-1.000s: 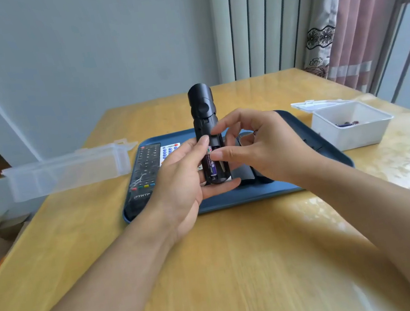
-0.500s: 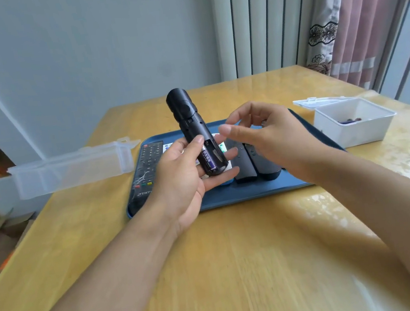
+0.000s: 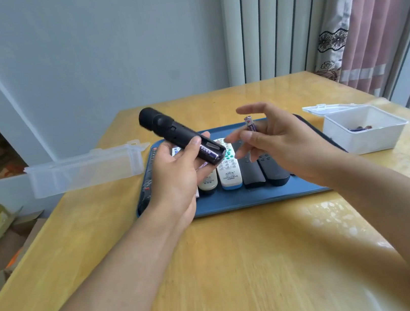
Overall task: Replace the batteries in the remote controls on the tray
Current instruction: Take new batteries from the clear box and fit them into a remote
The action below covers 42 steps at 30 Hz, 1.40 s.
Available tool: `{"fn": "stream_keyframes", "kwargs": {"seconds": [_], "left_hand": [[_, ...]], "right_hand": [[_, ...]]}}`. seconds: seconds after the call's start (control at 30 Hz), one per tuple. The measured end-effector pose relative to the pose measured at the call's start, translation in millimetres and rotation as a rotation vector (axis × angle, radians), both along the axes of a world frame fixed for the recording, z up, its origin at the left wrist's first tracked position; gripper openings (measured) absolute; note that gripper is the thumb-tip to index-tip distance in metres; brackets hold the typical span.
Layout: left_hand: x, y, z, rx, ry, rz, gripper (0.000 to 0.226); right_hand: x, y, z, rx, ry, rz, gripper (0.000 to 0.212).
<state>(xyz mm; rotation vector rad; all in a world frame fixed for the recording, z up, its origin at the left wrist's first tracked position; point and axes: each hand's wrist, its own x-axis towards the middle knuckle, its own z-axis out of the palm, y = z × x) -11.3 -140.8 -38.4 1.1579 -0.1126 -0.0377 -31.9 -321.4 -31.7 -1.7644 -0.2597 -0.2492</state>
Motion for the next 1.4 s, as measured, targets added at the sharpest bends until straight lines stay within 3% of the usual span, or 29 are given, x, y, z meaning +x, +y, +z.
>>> {"fn": "stream_keyframes", "kwargs": {"seconds": [0.07,0.17,0.33,0.53,0.67,0.8,1.0,1.13,1.23,1.4], "left_hand": [[-1,0,0,-0.022,0.003,0.009,0.025],[-1,0,0,-0.022,0.001,0.004,0.028],[-2,-2,-3,0.087,-0.018,-0.037,0.025],[-5,-4,-4,0.094,-0.029,-0.102,0.017],[-7,-4,-3,0.076,-0.026,-0.152,0.016],[-8,-5,-4,0.065,-0.011,-0.124,0.025],[-4,-2,-3,0.020,-0.017,-0.002,0.018],[-4,-1,-2,0.023,-0.020,0.011,0.015],[-4,-1,-2,0.030,-0.026,0.004,0.011],[-4,0,0,0.041,-0.027,-0.015,0.029]], "right_hand": [[-1,3,1,0.002,-0.026,-0.001,0.013],[1,3,1,0.039,-0.061,-0.015,0.016],[-3,5,0,-0.127,-0.158,-0.158,0.018],[-5,13,-5,0.002,-0.244,-0.052,0.026],[-8,15,-9,-0.115,-0.277,-0.224,0.024],[-6,16,-11,-0.108,-0.291,-0.207,0.015],[-4,16,-16,-0.337,-0.360,-0.210,0.023],[-6,17,-16,-0.290,-0.328,-0.223,0.025],[-6,16,-14,-0.280,-0.290,-0.232,0.013],[-9,15,-10,-0.193,-0.223,-0.184,0.015]]}}
